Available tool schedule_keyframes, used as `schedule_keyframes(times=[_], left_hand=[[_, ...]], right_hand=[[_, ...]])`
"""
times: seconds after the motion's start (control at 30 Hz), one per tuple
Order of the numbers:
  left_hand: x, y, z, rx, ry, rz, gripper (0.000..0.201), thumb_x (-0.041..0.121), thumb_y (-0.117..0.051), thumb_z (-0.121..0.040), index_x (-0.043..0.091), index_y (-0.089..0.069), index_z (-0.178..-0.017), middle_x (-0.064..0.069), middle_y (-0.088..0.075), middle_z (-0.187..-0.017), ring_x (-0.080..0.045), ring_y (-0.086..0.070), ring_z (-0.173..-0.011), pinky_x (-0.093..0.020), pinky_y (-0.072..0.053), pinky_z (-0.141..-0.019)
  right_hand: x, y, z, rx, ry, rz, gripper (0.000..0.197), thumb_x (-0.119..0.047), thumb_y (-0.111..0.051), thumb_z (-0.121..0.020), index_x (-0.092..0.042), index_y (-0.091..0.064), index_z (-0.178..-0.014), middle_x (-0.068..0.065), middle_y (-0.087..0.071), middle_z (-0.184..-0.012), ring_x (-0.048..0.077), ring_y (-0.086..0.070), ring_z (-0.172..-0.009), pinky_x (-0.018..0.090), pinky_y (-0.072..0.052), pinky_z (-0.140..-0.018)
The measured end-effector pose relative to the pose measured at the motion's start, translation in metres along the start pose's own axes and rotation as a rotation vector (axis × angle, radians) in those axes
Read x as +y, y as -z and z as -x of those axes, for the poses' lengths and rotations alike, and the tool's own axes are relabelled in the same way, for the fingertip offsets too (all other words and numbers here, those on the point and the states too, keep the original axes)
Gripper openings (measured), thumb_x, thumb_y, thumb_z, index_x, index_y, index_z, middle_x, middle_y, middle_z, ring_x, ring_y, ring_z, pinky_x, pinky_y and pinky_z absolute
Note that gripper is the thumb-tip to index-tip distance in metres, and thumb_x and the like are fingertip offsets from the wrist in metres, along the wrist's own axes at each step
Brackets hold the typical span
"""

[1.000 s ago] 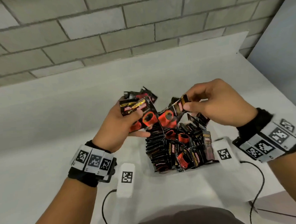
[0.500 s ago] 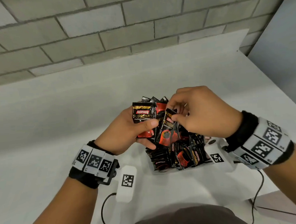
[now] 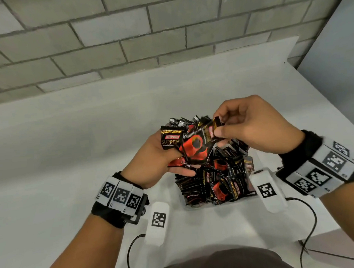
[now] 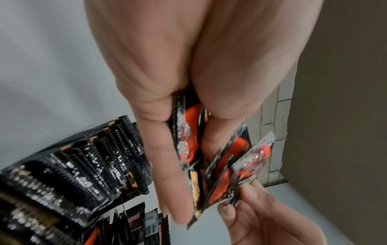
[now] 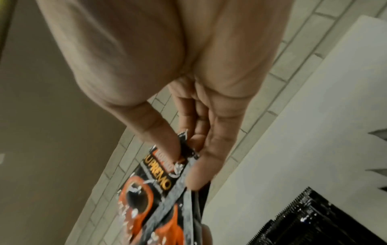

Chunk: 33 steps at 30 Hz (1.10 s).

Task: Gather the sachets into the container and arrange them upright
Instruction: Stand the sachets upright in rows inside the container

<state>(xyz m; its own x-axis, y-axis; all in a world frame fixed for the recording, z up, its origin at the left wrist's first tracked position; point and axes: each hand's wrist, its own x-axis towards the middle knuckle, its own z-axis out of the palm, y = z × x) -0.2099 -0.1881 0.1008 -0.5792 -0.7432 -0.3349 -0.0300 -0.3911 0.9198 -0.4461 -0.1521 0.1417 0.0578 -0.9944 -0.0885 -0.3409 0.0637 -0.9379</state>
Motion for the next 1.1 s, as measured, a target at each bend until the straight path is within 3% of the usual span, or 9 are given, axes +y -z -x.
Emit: schedule_keyframes(times=[0.13,0.27,0.4,0.47,0.57,0.7,0.83,0.93,1.1], left_hand=[[-0.003,0.001,0.001,0.052,-0.006,0.054,0.040,0.000,-0.062,-0.095,0.005,-0.054,-0.134,-0.018,-0.072,-0.121,-0.037,-0.074,-0.104,-0.044,-0.064,-0.068],[0.002,-0.001,0.002,0.021,-0.029,0.154,0.051,0.001,-0.064,-0.089,0.003,-0.051,-0.138,-0.018,-0.070,-0.126,-0.036,-0.071,-0.112,-0.045,-0.063,-0.077],[0.007,-0.008,0.002,-0.052,-0.051,0.112,0.054,0.006,-0.066,-0.087,0.009,-0.054,-0.139,-0.014,-0.070,-0.129,-0.031,-0.069,-0.118,-0.044,-0.061,-0.084],[0.007,-0.012,0.000,-0.008,-0.045,0.138,0.050,0.011,-0.066,-0.090,0.010,-0.055,-0.139,-0.013,-0.071,-0.128,-0.033,-0.070,-0.115,-0.045,-0.062,-0.081],[0.006,-0.013,-0.001,0.056,-0.032,0.171,0.048,0.015,-0.065,-0.092,0.009,-0.053,-0.138,-0.016,-0.072,-0.122,-0.036,-0.074,-0.104,-0.044,-0.063,-0.074],[0.010,-0.012,0.001,0.080,0.033,0.187,0.056,0.032,-0.064,-0.089,0.012,-0.049,-0.139,-0.016,-0.074,-0.118,-0.038,-0.076,-0.091,-0.040,-0.063,-0.064],[0.016,-0.009,0.000,0.058,0.084,0.200,0.059,0.048,-0.055,-0.091,0.015,-0.052,-0.139,-0.019,-0.072,-0.122,-0.040,-0.076,-0.090,-0.043,-0.063,-0.063],[0.019,-0.007,0.000,0.074,0.084,0.202,0.054,0.042,-0.059,-0.090,0.015,-0.053,-0.137,-0.017,-0.073,-0.118,-0.041,-0.075,-0.090,-0.044,-0.064,-0.064],[0.018,-0.008,0.000,0.076,0.063,0.215,0.048,0.032,-0.063,-0.089,0.015,-0.055,-0.133,-0.018,-0.073,-0.119,-0.043,-0.075,-0.093,-0.047,-0.065,-0.069]], right_hand=[[0.007,0.007,-0.005,0.149,-0.020,-0.200,0.017,0.011,-0.072,-0.082,-0.001,-0.062,-0.086,0.035,-0.063,-0.088,0.041,-0.069,-0.070,0.053,-0.061,-0.075],[0.013,0.001,-0.006,0.211,-0.060,-0.289,0.022,0.013,-0.071,-0.083,-0.005,-0.061,-0.091,0.013,-0.054,-0.082,0.026,-0.066,-0.065,0.048,-0.063,-0.069],[0.014,-0.016,-0.003,0.156,-0.028,-0.289,0.044,0.014,-0.070,-0.084,-0.012,-0.065,-0.118,0.013,-0.043,-0.082,0.026,-0.061,-0.063,0.050,-0.063,-0.069],[0.014,-0.022,0.000,0.086,0.021,-0.248,0.055,0.015,-0.069,-0.084,-0.020,-0.065,-0.127,0.013,-0.040,-0.083,0.029,-0.062,-0.063,0.048,-0.063,-0.069],[0.012,-0.025,0.001,0.016,0.046,-0.197,0.053,0.015,-0.066,-0.086,-0.024,-0.070,-0.122,0.016,-0.043,-0.088,0.034,-0.074,-0.082,0.049,-0.063,-0.072],[0.009,-0.017,0.000,0.013,0.054,-0.076,0.044,0.013,-0.065,-0.086,-0.022,-0.071,-0.112,0.011,-0.047,-0.090,0.030,-0.073,-0.076,0.049,-0.064,-0.068],[0.004,-0.014,0.003,-0.066,0.092,-0.008,0.065,0.014,-0.063,-0.086,-0.039,-0.065,-0.124,0.008,-0.041,-0.090,0.036,-0.065,-0.078,0.044,-0.064,-0.067],[0.004,-0.014,0.004,-0.076,0.119,0.063,0.064,0.012,-0.059,-0.087,-0.041,-0.068,-0.122,-0.006,-0.055,-0.097,0.023,-0.070,-0.081,0.041,-0.064,-0.067],[0.008,-0.021,0.006,-0.035,0.137,0.153,0.052,-0.004,-0.065,-0.082,-0.044,-0.069,-0.115,-0.011,-0.056,-0.101,0.027,-0.067,-0.082,0.046,-0.062,-0.073]])
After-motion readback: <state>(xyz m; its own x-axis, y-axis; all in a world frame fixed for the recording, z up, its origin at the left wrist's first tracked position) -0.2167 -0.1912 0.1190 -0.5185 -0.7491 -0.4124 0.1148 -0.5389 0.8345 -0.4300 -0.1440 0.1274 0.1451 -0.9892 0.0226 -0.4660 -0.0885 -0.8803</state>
